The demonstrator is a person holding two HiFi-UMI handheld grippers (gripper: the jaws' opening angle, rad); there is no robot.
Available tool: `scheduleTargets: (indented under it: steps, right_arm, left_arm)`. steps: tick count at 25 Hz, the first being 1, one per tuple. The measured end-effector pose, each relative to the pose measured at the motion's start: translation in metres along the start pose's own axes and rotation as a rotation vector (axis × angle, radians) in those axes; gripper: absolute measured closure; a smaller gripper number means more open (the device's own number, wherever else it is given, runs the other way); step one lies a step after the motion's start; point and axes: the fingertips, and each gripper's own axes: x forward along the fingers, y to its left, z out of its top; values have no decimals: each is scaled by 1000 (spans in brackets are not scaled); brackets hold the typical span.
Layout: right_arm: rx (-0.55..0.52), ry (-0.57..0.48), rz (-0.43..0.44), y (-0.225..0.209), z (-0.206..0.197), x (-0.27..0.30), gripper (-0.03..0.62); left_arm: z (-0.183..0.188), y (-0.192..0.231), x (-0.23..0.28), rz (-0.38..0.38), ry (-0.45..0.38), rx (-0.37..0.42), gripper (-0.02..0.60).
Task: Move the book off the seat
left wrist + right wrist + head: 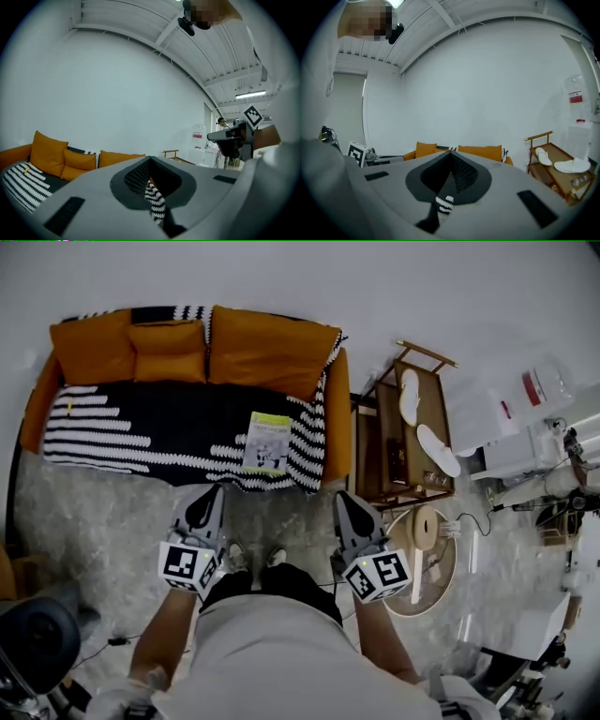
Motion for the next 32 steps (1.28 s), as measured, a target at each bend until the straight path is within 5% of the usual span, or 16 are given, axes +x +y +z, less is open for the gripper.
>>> scheduleTargets:
  steps: [6,18,25,32]
  right_arm:
    - [19,-16,5,-32,8,26,572]
    - [23,29,111,-94,18,89,572]
    - [22,122,179,-113,-40,147,572]
    - [-26,194,228,-113,-128,203,572]
  left_arm:
    - [0,-4,38,-13,7,-1,565]
    - [21,19,96,139,-1,9,565]
    - [-33,46,140,176,60,-15,565]
    - [-143,80,176,157,146,-68,565]
